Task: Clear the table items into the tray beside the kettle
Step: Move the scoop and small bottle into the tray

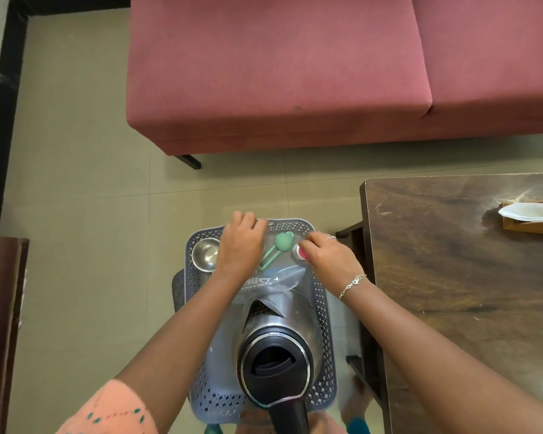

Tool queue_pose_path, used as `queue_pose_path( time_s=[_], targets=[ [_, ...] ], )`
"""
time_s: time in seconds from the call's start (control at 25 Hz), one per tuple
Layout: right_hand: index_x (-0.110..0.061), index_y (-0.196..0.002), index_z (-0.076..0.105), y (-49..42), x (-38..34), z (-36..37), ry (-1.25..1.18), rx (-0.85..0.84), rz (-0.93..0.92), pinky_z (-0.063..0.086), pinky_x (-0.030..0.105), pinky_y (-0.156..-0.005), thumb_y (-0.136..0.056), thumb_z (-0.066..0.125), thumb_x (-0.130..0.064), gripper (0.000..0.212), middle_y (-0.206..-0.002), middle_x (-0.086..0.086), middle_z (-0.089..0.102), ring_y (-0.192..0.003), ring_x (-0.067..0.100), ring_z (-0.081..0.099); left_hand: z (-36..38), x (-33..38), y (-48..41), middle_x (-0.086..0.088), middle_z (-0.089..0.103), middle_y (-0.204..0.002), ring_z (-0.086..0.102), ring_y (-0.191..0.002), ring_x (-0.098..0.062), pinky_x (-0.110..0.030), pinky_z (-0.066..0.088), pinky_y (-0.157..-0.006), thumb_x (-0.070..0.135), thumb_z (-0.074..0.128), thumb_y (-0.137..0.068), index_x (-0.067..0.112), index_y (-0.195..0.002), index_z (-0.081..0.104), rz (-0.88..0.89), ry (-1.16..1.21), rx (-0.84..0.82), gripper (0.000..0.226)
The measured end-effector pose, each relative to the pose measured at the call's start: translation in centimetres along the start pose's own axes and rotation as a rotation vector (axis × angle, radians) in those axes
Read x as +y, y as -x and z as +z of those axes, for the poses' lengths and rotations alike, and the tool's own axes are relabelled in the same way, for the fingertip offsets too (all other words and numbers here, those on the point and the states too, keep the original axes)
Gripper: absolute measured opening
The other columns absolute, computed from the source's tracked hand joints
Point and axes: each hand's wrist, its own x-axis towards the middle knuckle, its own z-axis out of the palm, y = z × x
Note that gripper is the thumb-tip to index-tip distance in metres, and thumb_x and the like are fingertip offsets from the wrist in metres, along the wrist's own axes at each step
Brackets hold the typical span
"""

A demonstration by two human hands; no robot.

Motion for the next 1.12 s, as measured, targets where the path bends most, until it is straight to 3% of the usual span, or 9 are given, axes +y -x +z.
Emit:
queue_pose_path(
  time_s=[0.08, 0.24, 0.52, 0.68, 0.84, 1.0, 1.12],
  targets=[
    [-0.003, -0.101, 0.054, -0.5, 0.2, 0.7, 0.044, -0.044, -0.034, 0.034, 0.034, -0.057, -0.088, 0.047, -0.001, 0.015, -0.107, 0.015, 0.054, -0.088, 0.031, 0.053, -0.4, -0.8, 0.6, -0.013, 0.062, -0.089, 0.053, -0.088, -0.032, -0.034, 0.04, -0.064, 0.003, 0.065, -0.077, 0.004, -0.098, 0.066, -0.118, 0.098, 0.008, 0.022],
    [-0.005, -0.106, 0.051, -1.0, 0.5, 1.6, 0.117, -0.088, -0.093, 0.031, 0.032, -0.061, -0.091, 0.045, -0.003, 0.017, -0.11, 0.013, 0.051, -0.096, 0.028, 0.051, -0.6, -0.7, 1.1, -0.012, 0.06, -0.102, 0.047, -0.101, -0.031, -0.037, 0.041, -0.08, 0.013, 0.06, -0.084, 0.009, -0.111, 0.061, -0.124, 0.153, -0.061, 0.028],
    [-0.004, -0.11, 0.049, -1.2, 0.1, 1.1, 0.129, -0.161, -0.085, 0.042, 0.04, -0.068, -0.09, 0.042, -0.005, 0.021, -0.113, 0.014, 0.047, -0.102, 0.032, 0.048, -1.5, 0.2, 1.3, -0.005, 0.055, -0.114, 0.04, -0.11, -0.021, -0.032, 0.037, -0.088, 0.029, 0.06, -0.086, 0.018, -0.12, 0.054, -0.332, 0.313, -0.17, 0.037],
    [-0.003, -0.114, 0.05, 0.4, 1.1, -0.4, 0.062, 0.018, 0.003, 0.047, 0.04, -0.072, -0.087, 0.045, 0.0, 0.028, -0.12, 0.014, 0.05, -0.104, 0.033, 0.049, -3.7, 0.8, 2.2, -0.006, 0.055, -0.114, 0.039, -0.111, -0.021, -0.027, 0.031, -0.084, 0.025, 0.06, -0.086, 0.016, -0.117, 0.056, -0.377, 0.357, -0.112, 0.033],
    [0.005, -0.098, 0.061, 5.5, 3.4, -3.9, -0.005, 0.332, 0.036, 0.055, 0.043, -0.073, -0.074, 0.062, 0.005, 0.024, -0.107, 0.022, 0.06, -0.097, 0.039, 0.057, -7.4, 3.0, 4.0, -0.009, 0.058, -0.108, 0.042, -0.111, -0.026, -0.027, 0.032, -0.079, 0.02, 0.061, -0.086, 0.011, -0.112, 0.06, -0.385, 0.376, 0.045, 0.028],
    [0.006, -0.091, 0.066, 12.9, 6.4, -6.9, 0.056, 0.504, 0.066, 0.053, 0.048, -0.083, -0.062, 0.076, 0.004, 0.03, -0.096, 0.025, 0.065, -0.084, 0.042, 0.063, -11.0, 8.3, 7.2, -0.013, 0.063, -0.093, 0.049, -0.1, -0.032, -0.029, 0.036, -0.082, 0.011, 0.064, -0.082, 0.005, -0.098, 0.066, -0.247, 0.327, 0.29, 0.017],
    [0.007, -0.093, 0.067, 19.5, 9.1, -8.7, 0.059, 0.562, 0.102, 0.049, 0.054, -0.088, -0.063, 0.077, 0.004, 0.032, -0.097, 0.026, 0.065, -0.086, 0.044, 0.064, -12.7, 14.9, 10.6, -0.012, 0.063, -0.089, 0.052, -0.094, -0.031, -0.029, 0.037, -0.084, 0.008, 0.065, -0.08, 0.004, -0.092, 0.066, -0.122, 0.278, 0.333, 0.013]
  ],
)
